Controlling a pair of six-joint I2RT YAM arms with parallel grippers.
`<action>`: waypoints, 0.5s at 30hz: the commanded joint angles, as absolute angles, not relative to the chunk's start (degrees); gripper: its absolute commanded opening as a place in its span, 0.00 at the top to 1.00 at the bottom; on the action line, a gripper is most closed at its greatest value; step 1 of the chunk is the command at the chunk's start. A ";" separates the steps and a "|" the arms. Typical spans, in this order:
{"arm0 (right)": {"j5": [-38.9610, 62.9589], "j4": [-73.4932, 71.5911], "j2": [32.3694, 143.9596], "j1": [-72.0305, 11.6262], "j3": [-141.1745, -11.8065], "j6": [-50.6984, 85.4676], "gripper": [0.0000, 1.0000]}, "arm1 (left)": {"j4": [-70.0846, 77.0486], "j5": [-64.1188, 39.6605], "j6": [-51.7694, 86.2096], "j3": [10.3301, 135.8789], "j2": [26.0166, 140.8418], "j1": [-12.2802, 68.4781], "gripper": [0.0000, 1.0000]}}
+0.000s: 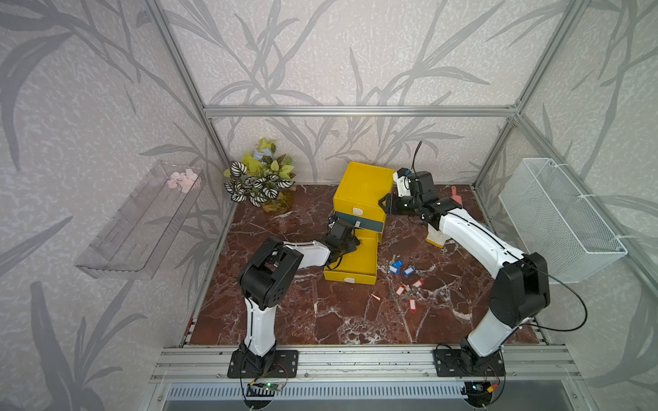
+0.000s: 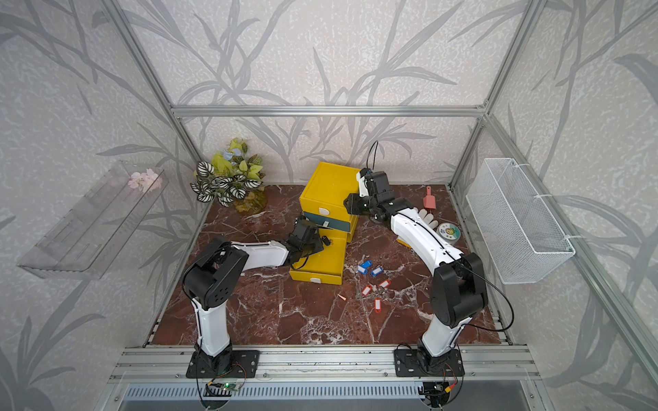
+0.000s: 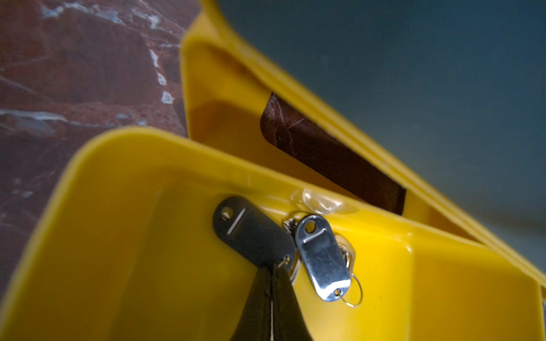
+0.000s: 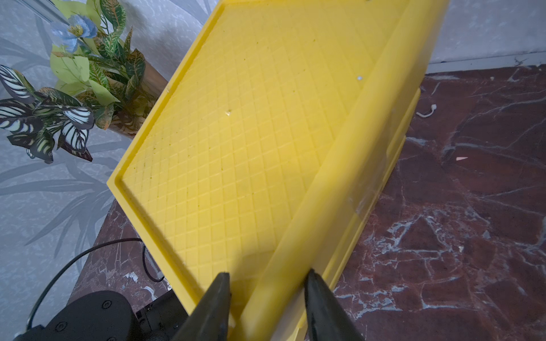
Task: Take the keys out of the drawer
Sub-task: Pick up the key from the drawer.
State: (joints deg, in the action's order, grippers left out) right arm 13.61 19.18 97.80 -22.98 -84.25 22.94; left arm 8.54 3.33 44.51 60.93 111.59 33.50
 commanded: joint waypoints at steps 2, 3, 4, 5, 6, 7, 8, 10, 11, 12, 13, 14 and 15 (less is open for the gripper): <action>17.07 26.34 99.37 -24.70 -82.97 21.72 0.57 | 6.78 3.78 42.24 60.93 110.05 33.27 1.00; 16.84 26.46 99.16 -24.70 -82.90 21.64 0.57 | 6.48 3.85 41.95 60.78 109.12 33.31 1.00; 16.68 26.53 98.96 -24.70 -82.88 21.65 0.57 | 6.33 3.95 41.80 60.59 108.17 33.23 1.00; 16.49 26.53 98.68 -24.64 -82.80 21.54 0.57 | 6.39 3.89 41.61 60.20 106.92 33.26 1.00; 16.44 26.49 98.50 -24.65 -82.79 21.53 0.57 | 6.52 3.63 41.27 59.87 105.63 33.31 1.00; 16.40 26.49 98.40 -24.63 -82.79 21.53 0.57 | 6.42 3.38 41.02 59.64 104.57 33.30 1.00; 16.43 26.50 98.20 -24.70 -82.84 21.53 0.57 | 6.28 2.95 40.75 59.36 103.25 33.31 1.00; 16.53 26.46 98.17 -24.69 -82.99 21.53 0.57 | 5.96 2.41 40.52 58.58 100.57 33.28 1.00; 16.60 26.39 98.17 -24.70 -82.97 21.53 0.57 | 5.53 2.21 40.52 58.01 98.97 33.27 1.00; 16.61 26.41 98.15 -24.65 -83.05 21.53 0.57 | 4.86 2.26 40.52 57.41 97.27 33.28 1.00; 16.61 26.41 98.11 -24.67 -83.13 21.53 0.57 | 4.31 2.40 40.55 56.78 95.71 33.27 1.00; 16.63 26.39 98.15 -24.69 -83.14 21.53 0.57 | 3.53 2.70 40.77 55.88 93.89 33.31 1.00; 16.60 26.24 98.16 -24.70 -83.15 21.54 0.57 | 2.84 3.04 40.93 54.90 91.81 33.28 1.00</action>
